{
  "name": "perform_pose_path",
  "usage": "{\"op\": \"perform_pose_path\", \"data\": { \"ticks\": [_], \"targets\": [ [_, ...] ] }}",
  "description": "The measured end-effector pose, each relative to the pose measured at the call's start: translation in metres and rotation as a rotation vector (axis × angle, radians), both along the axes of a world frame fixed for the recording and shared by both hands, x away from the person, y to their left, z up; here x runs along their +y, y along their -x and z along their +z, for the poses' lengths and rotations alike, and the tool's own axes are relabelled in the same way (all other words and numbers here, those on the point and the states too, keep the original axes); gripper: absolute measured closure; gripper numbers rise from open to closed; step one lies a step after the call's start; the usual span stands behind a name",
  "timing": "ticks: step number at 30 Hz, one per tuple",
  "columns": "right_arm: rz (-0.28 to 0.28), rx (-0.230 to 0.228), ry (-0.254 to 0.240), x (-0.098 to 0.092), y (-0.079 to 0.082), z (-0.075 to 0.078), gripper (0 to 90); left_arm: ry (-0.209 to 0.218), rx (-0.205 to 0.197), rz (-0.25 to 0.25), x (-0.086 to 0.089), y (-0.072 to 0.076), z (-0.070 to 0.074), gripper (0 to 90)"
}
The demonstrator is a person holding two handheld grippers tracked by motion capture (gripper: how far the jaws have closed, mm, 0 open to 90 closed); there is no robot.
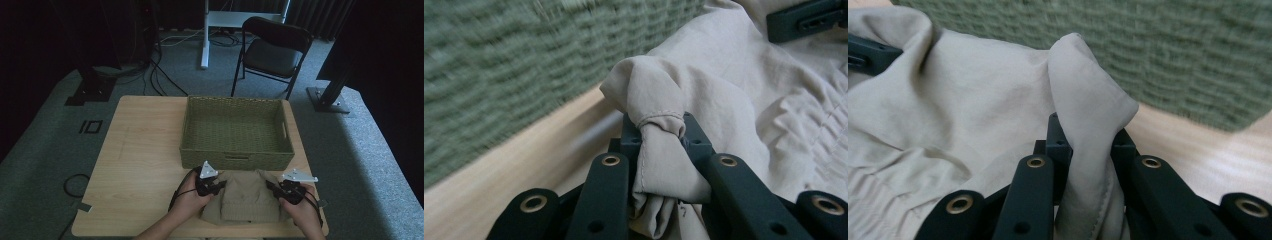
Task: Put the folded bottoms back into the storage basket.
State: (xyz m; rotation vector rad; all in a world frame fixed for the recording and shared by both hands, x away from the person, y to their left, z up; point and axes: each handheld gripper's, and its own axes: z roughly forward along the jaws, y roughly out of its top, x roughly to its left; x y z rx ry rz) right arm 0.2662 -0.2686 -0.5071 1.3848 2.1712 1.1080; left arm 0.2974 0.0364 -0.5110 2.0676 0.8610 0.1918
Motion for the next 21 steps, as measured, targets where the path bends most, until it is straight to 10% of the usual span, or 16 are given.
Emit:
{"op": "perform_pose_path", "data": {
  "ticks": [21],
  "targets": [
    [0.026, -0.158, -0.117, -0.002, -0.023, 0.092, 79.2, 0.062, -0.153, -0.026, 0.013, -0.026, 0.09, 80.5]
  ]
}}
